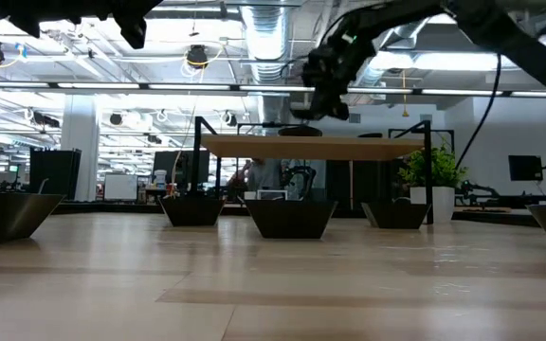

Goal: Pick & Place Mini shaped plates
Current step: Stack the leaf-shaped plate on top of the leaf-shaped plates on the shelf

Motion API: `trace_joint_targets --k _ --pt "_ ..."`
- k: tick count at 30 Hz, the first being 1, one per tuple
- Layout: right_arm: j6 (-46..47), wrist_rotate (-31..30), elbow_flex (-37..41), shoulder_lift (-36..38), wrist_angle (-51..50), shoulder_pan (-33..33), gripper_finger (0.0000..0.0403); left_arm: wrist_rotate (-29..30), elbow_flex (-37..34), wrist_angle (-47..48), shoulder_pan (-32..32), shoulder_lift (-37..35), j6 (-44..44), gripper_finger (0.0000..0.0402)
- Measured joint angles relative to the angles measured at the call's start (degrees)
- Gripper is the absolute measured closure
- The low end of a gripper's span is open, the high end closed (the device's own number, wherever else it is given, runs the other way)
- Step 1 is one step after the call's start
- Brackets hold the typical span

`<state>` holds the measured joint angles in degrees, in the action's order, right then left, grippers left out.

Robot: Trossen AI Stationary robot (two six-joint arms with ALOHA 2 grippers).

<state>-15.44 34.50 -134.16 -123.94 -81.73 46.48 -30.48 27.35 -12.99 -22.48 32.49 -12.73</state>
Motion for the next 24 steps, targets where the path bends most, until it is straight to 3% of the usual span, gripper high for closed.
trace_joint_targets --k 15,24 --pt "3.16 -0.2 0.5 -1.52 6.54 0.36 0.0398 0.0 0.0 0.02 -0.01 0.0 -0.2 0.0243" --pt "4.47 -2.51 0.52 -1.74 4.06 0.35 0.0398 0.0 0.0 0.02 0.0 0.0 -1.29 0.0243"
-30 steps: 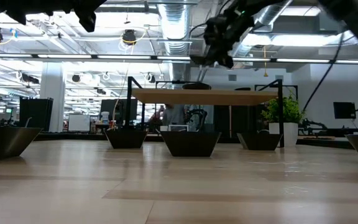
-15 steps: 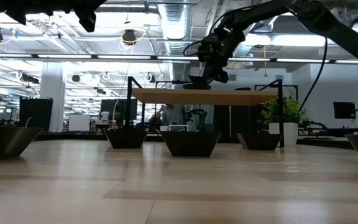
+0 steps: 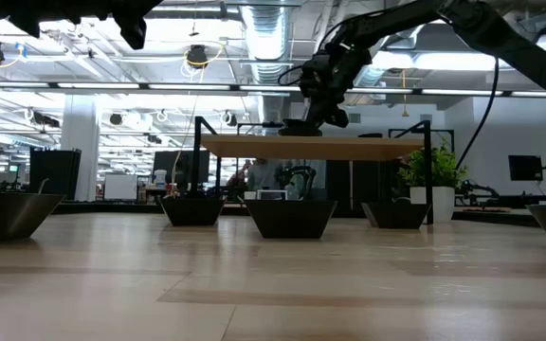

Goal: Pick & Place Mini shaped plates
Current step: Stack the leaf-shaped plate on top of the leaf-shaped plates on the shelf

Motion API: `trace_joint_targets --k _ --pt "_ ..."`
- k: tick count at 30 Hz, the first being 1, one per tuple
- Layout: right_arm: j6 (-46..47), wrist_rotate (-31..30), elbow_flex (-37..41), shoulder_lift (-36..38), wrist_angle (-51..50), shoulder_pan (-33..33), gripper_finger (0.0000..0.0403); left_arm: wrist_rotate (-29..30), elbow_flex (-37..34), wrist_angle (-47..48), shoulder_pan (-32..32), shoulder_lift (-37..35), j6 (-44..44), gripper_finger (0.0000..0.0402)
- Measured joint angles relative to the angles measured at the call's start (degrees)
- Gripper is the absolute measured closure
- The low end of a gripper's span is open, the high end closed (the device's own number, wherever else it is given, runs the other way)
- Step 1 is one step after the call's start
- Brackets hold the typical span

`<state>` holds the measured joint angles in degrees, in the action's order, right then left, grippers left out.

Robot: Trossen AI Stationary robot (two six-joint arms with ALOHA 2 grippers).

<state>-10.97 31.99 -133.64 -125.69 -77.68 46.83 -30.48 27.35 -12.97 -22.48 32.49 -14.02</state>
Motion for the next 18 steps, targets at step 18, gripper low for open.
trace_joint_targets --k 18 --pt "-0.06 -3.5 0.0 -0.37 0.4 -0.68 0.0398 0.0 0.0 -0.17 -0.02 0.0 -0.03 0.0243"
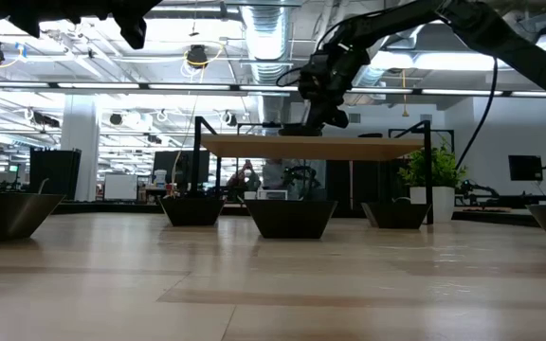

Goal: Pick & Place Mini shaped plates
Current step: Stack the leaf-shaped plate on top of the leaf-shaped plates on the shelf

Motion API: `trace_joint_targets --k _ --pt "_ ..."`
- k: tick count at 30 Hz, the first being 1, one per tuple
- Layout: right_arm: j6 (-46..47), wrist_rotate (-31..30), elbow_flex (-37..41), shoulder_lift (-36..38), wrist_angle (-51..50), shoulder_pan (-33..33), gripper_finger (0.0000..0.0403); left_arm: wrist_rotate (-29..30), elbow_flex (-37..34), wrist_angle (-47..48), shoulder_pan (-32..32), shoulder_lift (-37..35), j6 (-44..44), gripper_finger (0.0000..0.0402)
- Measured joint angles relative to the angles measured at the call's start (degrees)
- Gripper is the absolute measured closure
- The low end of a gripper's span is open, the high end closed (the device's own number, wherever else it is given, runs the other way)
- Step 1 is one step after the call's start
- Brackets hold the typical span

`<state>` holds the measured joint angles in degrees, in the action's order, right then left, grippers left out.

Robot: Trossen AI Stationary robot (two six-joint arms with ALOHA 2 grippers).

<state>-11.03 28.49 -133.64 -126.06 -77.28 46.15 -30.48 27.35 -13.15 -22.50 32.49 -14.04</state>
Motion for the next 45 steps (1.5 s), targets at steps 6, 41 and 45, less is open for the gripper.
trace_joint_targets --k 6,41,45 --pt "0.0 0.08 0.0 0.0 0.16 -0.45 0.0397 0.0 0.0 0.0 0.02 0.0 0.0 0.0243" --pt "-0.77 -2.21 -0.05 0.55 0.6 -0.8 0.0294 0.0 0.0 0.0 0.0 -0.01 -0.02 0.0243" --pt "-1.1 -8.36 -1.29 1.19 -1.06 -1.31 0.0294 0.0 0.0 0.0 0.02 -0.02 -0.02 0.0243"
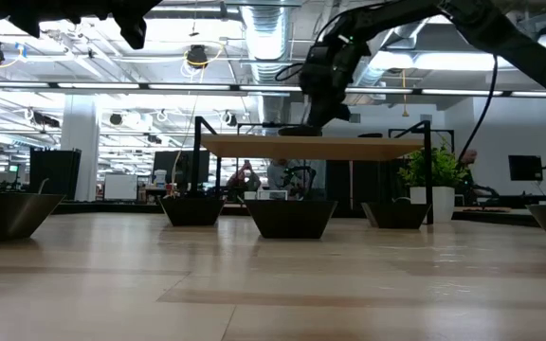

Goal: Pick & Place Mini shaped plates
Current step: Stack the leaf-shaped plate on top of the leaf-shaped plates on the shelf

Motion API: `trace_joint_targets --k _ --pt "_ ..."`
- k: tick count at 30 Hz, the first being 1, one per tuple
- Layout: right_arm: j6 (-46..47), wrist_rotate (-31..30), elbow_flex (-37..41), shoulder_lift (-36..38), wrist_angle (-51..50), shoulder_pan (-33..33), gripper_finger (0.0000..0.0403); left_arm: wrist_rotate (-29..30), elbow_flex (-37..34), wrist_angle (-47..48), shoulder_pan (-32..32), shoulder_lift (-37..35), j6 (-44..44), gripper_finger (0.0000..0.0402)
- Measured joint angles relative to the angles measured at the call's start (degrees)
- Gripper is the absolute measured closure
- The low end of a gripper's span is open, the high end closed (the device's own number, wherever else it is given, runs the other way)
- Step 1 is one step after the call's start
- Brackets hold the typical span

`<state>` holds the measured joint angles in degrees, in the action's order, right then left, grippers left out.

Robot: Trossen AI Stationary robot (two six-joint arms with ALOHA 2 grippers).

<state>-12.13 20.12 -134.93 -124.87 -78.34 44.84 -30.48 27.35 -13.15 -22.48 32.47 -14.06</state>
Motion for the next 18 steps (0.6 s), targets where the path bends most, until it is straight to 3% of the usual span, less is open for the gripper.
trace_joint_targets --k 10,18 --pt "0.01 -6.22 0.61 1.9 -0.53 -1.43 0.0304 0.0 0.0 -0.26 -0.02 -0.01 0.02 0.0243" --pt "0.18 -7.17 4.66 1.89 1.77 -2.49 0.0332 0.0 0.0 -0.67 -0.01 -0.01 0.0 0.0243"
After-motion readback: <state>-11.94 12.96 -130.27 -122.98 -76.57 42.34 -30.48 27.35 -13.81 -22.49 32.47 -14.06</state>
